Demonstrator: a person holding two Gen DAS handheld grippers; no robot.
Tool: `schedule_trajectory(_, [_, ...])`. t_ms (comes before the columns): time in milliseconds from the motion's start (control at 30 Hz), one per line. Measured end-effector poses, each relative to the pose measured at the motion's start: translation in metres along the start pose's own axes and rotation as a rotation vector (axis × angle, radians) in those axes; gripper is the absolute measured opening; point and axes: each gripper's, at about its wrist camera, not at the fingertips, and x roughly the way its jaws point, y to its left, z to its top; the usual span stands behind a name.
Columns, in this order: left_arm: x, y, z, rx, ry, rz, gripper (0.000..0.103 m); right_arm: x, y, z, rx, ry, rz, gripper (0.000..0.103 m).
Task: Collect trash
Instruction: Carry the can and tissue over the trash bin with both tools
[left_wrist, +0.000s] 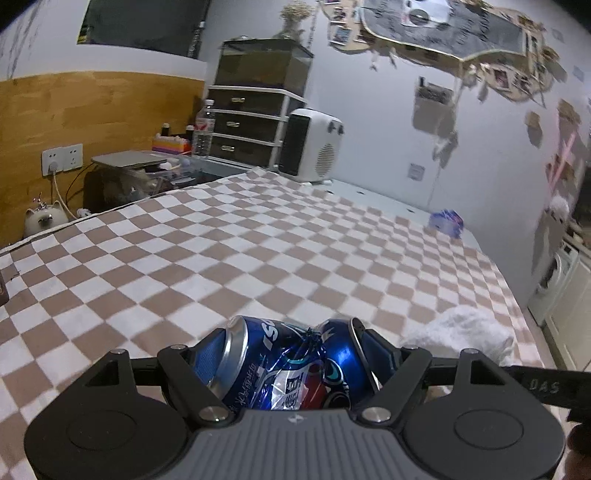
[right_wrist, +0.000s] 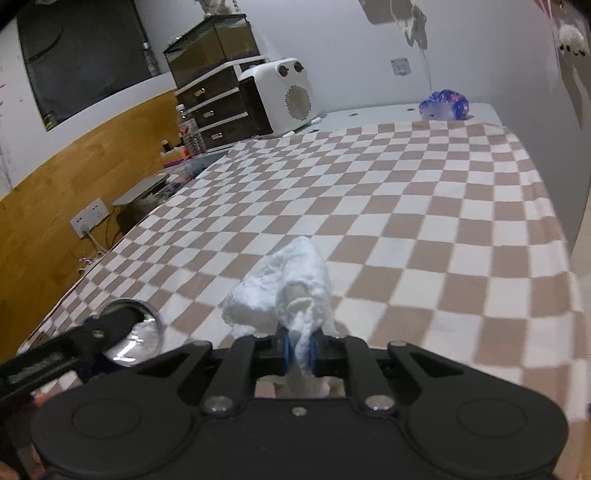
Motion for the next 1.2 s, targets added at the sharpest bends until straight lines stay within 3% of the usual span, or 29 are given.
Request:
schedule_trajectory(433, [-0.068,-0.051,-0.028,0.072,-0.037,-0.048,0.079,-0.105,-0.033,-0.038,-0.021,-0.062,-0.023,0.010])
schedule_trajectory(1200, [-0.131,-0.185,-0.093,0.212,-0.026,-0.234,0.079,-0.258,-0.142,-0.105,0.072,-0.182,-0.204,0.011])
